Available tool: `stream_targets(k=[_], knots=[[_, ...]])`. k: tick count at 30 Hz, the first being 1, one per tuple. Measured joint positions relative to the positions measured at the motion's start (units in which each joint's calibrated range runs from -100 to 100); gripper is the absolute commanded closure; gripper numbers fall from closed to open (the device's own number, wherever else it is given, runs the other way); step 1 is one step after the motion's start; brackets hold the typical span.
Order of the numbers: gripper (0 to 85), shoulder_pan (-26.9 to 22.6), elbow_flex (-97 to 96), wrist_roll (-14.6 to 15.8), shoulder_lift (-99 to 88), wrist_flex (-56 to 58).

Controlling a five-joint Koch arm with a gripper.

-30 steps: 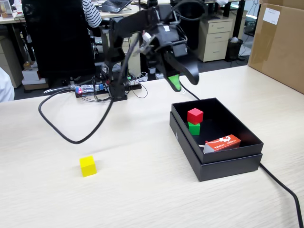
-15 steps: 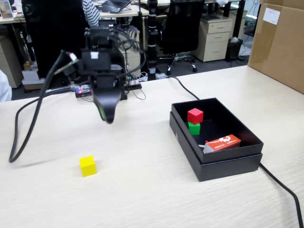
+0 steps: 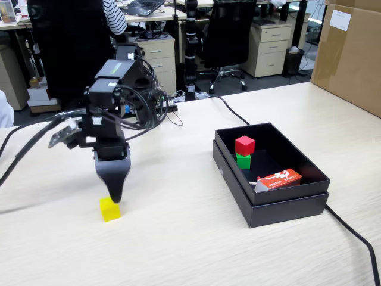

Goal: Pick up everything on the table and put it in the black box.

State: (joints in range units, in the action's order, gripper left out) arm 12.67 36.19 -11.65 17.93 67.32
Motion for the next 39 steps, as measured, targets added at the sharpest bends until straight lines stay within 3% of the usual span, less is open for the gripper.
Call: stream_targets(k=[10,14,16,17,19,21,27,32,37,39], knots=[[39.6,0.4,8.0,-0.5,10.0,0.0],[44.7,0.4,8.6,-0.6,12.7,0.0],[50.4,0.4,8.6,-0.8,13.5,0.0],[63.2,0.4,8.7,-1.0,13.7,0.0],[76.6,0.4,8.8,-1.1,14.4,0.0],[84.6,0.5,9.6,-1.0,14.5,0.0],[84.6,0.4,7.5,-0.9,13.1,-0.1],[84.7,-1.8,-2.0,-0.3,0.1,-0.7],[84.7,-8.7,-7.4,2.0,-23.6,-0.8],[84.7,-15.1,-7.5,4.2,-33.9,-0.7]])
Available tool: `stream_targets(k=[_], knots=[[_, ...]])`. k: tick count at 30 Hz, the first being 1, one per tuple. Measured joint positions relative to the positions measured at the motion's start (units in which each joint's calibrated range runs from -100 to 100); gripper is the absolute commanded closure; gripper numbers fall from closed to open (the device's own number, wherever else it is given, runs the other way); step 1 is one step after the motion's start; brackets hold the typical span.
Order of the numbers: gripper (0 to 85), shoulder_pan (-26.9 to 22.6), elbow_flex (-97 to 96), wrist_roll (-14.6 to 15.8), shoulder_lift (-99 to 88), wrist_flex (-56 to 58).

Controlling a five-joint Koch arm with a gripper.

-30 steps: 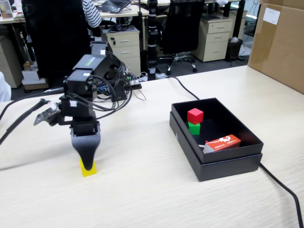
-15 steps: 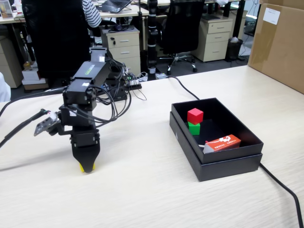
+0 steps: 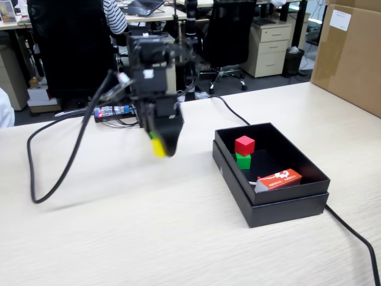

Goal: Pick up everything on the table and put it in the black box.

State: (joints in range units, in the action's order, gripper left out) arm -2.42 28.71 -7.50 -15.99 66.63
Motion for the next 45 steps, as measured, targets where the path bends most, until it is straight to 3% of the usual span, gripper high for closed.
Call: stream_targets(k=[5,6,9,10,16,22,28,34,45], knots=[[84.6,-7.4,0.0,3.2,-1.8,0.0],[84.6,-10.2,0.0,5.1,-1.6,0.0],[84.6,-12.1,4.0,5.1,3.4,0.0],[84.6,-13.5,3.8,6.4,5.4,0.0],[84.6,-14.0,3.1,9.0,8.8,0.0],[84.6,-14.2,1.2,9.6,10.7,0.0],[60.8,-14.2,-2.4,9.9,11.9,0.0],[43.2,-14.2,-3.8,9.9,12.9,0.2],[40.0,-14.1,-2.3,10.2,12.9,0.2]])
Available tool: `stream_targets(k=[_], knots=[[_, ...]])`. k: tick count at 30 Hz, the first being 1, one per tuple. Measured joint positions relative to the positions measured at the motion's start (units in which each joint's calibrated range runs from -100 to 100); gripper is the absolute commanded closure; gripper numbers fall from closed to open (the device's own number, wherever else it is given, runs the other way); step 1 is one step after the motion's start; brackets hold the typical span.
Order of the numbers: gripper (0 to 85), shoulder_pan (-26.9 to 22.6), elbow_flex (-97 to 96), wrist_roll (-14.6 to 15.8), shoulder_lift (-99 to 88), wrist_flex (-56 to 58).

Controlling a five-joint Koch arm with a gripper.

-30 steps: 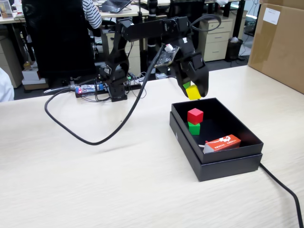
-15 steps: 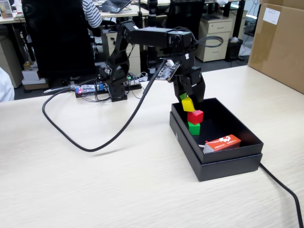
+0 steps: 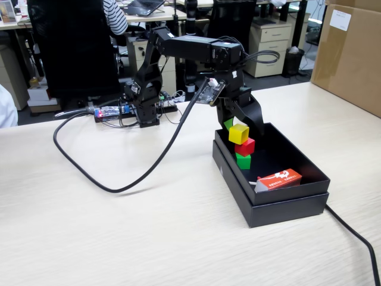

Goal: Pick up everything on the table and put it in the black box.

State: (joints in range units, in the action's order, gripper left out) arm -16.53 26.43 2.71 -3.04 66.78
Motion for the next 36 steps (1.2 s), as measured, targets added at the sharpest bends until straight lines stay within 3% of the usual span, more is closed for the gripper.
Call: stream_targets(k=[14,22,31,36], knots=[[38.8,1.8,5.4,0.0,-5.0,0.0],[38.7,6.2,-3.5,-0.6,-25.1,0.0],[35.4,15.4,-36.6,-2.3,-57.0,-0.8],[35.2,16.4,-59.2,-3.6,-74.6,-9.0]])
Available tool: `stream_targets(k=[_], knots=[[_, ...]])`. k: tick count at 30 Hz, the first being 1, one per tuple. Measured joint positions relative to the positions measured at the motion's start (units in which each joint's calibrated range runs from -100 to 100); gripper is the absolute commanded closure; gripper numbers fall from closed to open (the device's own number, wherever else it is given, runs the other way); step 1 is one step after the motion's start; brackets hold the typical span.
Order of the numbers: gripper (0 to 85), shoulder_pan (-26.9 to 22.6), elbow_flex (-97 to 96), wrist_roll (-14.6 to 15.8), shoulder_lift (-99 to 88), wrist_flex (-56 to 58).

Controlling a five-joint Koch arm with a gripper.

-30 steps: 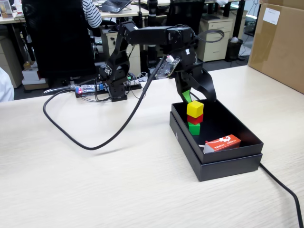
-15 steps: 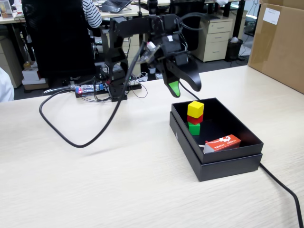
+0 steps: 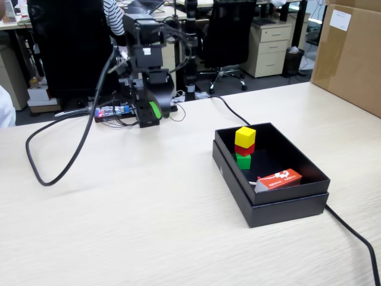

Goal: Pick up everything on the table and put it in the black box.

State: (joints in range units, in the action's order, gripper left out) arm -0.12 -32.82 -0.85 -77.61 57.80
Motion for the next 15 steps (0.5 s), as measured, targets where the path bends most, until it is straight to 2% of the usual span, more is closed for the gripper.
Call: stream_targets(k=[7,15], knots=[[35.1,-0.1,-22.1,0.3,-19.8,-11.5],[32.9,0.9,-36.4,0.3,-21.1,-23.5]])
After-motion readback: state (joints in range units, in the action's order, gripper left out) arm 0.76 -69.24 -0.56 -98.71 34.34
